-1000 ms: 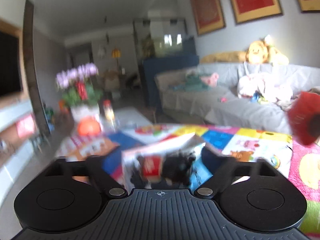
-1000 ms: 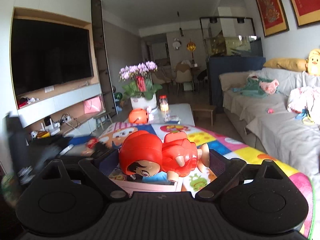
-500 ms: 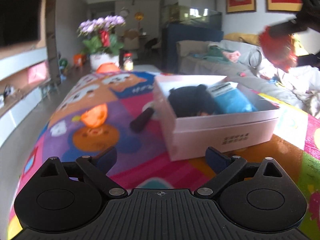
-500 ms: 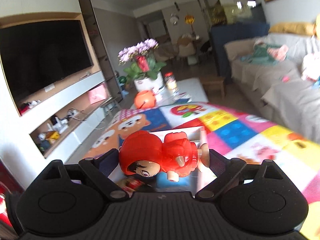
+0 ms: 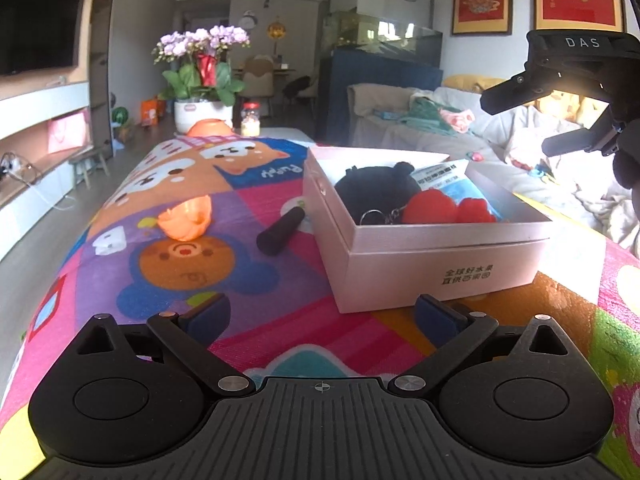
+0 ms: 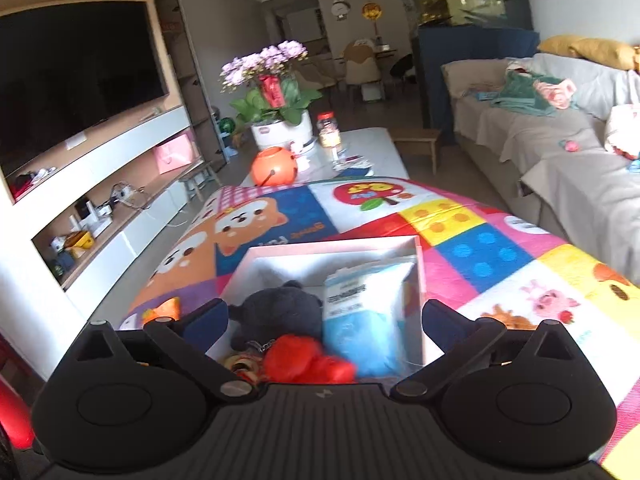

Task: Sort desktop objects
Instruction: 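Drop the red doll into the pink box with right while left drops the black figure, then grasp the black cylindrical stick on the mat with the left gripper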

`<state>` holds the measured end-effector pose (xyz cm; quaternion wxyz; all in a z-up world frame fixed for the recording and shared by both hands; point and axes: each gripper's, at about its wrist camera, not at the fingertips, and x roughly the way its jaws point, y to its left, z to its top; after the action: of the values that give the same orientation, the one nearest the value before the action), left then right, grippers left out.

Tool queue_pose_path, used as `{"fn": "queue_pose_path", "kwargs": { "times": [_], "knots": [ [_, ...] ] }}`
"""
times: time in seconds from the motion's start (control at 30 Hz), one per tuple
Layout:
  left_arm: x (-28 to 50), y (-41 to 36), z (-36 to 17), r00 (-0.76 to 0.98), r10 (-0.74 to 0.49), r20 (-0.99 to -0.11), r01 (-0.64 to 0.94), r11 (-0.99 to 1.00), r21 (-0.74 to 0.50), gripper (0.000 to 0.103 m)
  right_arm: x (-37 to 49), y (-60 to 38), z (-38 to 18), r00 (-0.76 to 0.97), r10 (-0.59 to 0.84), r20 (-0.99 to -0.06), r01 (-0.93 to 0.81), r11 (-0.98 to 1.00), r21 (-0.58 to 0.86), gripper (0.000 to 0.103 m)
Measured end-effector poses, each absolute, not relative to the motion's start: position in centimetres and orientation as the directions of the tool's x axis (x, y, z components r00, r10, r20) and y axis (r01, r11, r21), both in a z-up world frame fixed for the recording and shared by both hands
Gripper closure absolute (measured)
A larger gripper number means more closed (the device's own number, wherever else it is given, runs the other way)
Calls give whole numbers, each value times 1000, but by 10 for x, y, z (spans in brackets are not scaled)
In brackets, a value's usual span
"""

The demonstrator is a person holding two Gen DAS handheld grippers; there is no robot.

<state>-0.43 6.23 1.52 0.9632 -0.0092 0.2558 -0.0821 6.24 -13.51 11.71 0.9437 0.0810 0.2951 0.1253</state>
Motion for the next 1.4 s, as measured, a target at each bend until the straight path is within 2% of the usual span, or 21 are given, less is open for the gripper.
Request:
{"fn": "queue_pose_path", "kwargs": {
  "times": [0.27,0.5,0.57,0.6,0.63,0.73,0.8,0.9,1.07,1.1,1.13,1.17,1.4],
  "knots": [
    [-3,64,17,857,-146,-494,133,989,-62,1,56,-144,111,803,276,-528,-190,958,213,0],
    [26,88,27,875,-37,-483,24,999,-34,2,7,-143,88,855,231,-465,-258,966,5,0],
    [41,92,27,867,-45,-497,47,999,-9,19,-4,-145,81,860,226,-457,-273,961,-38,0],
    [48,92,26,859,-53,-509,65,998,7,39,-9,-147,78,862,222,-455,-273,961,-47,0],
    [55,92,24,851,-60,-522,84,996,22,43,-11,-150,75,862,218,-457,-268,962,-49,0],
    [76,90,18,830,-108,-547,168,984,61,45,-10,-162,67,853,196,-483,-235,972,-21,0],
    [87,87,15,820,-135,-557,214,974,78,57,-6,-171,63,845,176,-505,-203,979,2,0],
    [104,87,13,805,-159,-571,248,965,80,61,-1,-180,56,832,152,-533,-162,986,28,0],
    [127,96,6,765,-224,-604,278,961,-5,61,0,-186,45,818,137,-558,-138,990,40,0],
    [129,96,4,760,-221,-611,276,961,-4,66,1,-186,43,816,136,-562,-137,990,41,0],
    [130,95,3,761,-214,-613,271,963,1,73,1,-186,42,813,136,-566,-137,990,41,0],
    [127,95,3,768,-206,-607,265,964,8,75,1,-185,40,811,136,-568,-137,990,42,0],
    [69,92,14,788,-177,-590,285,954,95,77,-1,-188,41,815,138,-563,-128,990,58,0]
  ]
}}
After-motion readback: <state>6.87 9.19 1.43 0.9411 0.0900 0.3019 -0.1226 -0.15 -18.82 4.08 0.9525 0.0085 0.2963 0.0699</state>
